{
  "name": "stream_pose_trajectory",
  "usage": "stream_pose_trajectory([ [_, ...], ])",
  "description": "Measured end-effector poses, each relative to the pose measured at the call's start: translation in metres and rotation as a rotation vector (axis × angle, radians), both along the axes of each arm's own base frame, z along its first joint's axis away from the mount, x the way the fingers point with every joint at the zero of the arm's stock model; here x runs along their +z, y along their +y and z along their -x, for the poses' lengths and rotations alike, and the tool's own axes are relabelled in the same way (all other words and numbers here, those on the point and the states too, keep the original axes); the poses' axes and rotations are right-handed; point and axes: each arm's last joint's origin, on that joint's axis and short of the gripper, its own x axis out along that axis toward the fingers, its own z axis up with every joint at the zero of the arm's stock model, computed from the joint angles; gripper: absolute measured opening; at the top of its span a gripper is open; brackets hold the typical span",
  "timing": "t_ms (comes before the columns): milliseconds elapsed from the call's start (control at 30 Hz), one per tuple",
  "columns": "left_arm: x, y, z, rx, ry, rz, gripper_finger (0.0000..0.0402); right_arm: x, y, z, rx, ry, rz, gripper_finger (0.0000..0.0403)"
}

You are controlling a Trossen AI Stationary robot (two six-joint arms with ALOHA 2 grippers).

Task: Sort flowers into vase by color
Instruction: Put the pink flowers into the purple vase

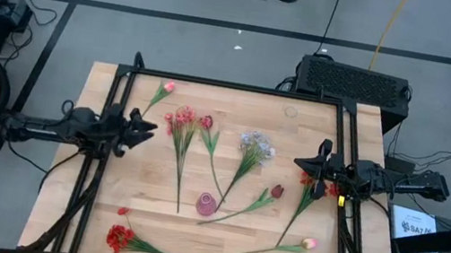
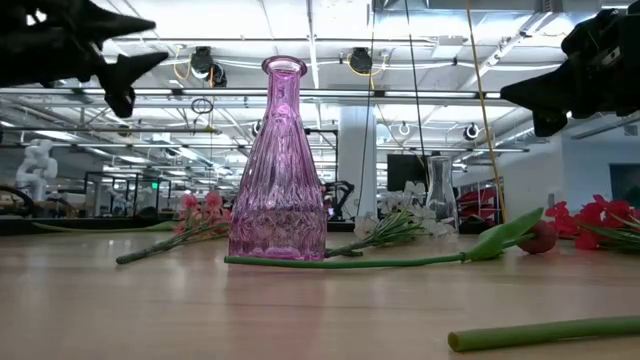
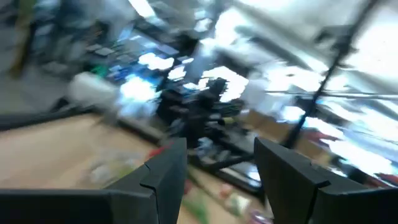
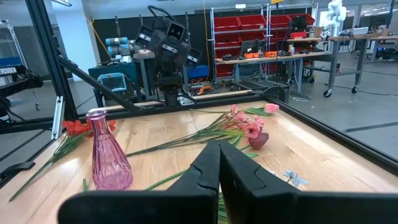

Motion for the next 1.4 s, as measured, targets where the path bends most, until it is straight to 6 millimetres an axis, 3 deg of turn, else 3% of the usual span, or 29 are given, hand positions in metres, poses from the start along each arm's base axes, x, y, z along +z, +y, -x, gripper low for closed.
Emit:
stream_pose_trajectory([
  [233, 0.023, 0.003, -0.013, 0.102, 0.334, -0.035, 0.0194, 0.0, 0.0, 0.0, 0.0, 0.0, 0.0, 0.0],
  [467, 0.034, 0.007, -0.059, 0.191, 0.602, -0.044, 0.0194, 0.0, 0.0, 0.0, 0.0, 0.0, 0.0, 0.0],
  [667, 0.038, 0.02, -0.099, 0.435, 0.806, 0.218, 0.0194, 0.0, 0.0, 0.0, 0.0, 0.0, 0.0, 0.0],
  [833, 0.039, 0.034, -0.123, 0.504, 1.019, 0.365, 0.0194, 0.0, 0.0, 0.0, 0.0, 0.0, 0.0, 0.0],
  [967, 0.032, 0.043, -0.137, 0.556, 1.123, 0.529, 0.0194, 0.0, 0.0, 0.0, 0.0, 0.0, 0.0, 0.0],
  [1133, 0.012, 0.048, -0.152, 0.498, 1.207, 0.748, 0.0194, 0.0, 0.0, 0.0, 0.0, 0.001, 0.0, 0.0],
  [1400, -0.016, 0.046, -0.163, 0.48, 1.332, 0.854, 0.0194, 0.0, 0.0, 0.0, 0.0, 0.0, 0.0, 0.0],
])
